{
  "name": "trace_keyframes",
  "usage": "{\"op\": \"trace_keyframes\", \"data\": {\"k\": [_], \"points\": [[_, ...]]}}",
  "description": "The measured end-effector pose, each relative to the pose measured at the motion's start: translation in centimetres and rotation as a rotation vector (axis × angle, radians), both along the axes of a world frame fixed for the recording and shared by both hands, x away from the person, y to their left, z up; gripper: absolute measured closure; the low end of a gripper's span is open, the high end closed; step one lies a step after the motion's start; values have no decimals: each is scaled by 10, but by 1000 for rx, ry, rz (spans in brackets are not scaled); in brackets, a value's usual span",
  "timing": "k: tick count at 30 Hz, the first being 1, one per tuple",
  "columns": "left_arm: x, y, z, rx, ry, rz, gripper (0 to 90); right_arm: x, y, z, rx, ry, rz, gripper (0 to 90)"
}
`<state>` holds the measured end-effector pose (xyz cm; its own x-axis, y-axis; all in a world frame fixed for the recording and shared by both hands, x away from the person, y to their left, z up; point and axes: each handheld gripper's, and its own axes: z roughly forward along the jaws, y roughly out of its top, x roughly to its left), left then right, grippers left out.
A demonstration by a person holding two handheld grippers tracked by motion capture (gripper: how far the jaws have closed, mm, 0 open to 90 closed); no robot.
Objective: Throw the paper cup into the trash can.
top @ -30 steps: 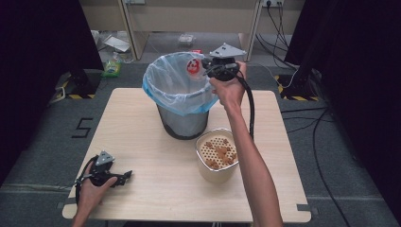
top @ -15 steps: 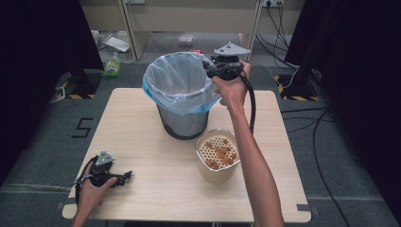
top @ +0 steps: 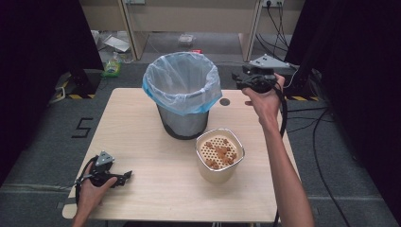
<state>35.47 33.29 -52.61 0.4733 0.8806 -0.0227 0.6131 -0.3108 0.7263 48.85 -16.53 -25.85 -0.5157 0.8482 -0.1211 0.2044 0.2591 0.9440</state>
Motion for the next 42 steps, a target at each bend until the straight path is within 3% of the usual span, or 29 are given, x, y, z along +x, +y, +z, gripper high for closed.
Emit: {"op": "trace_keyframes", "data": {"k": [7,15,19,29,33,38,42], "points": [[0,0,0,0,0,0,0,-19,-28,-17,-28,14,-31,500],[0,0,0,0,1,-1,0,-40,-52,-47,-62,46,-61,474],[0,0,0,1,1,-1,0,-52,-61,-70,-82,69,-71,469],[0,0,0,0,1,0,0,-82,-83,-120,-72,134,-104,454],[0,0,0,0,0,-1,0,-92,-90,-147,-63,171,-129,451],[0,0,0,0,0,0,0,-103,-89,-176,-129,208,-142,443],[0,0,0,0,0,0,0,-106,-89,-193,-135,244,-143,438]]}}
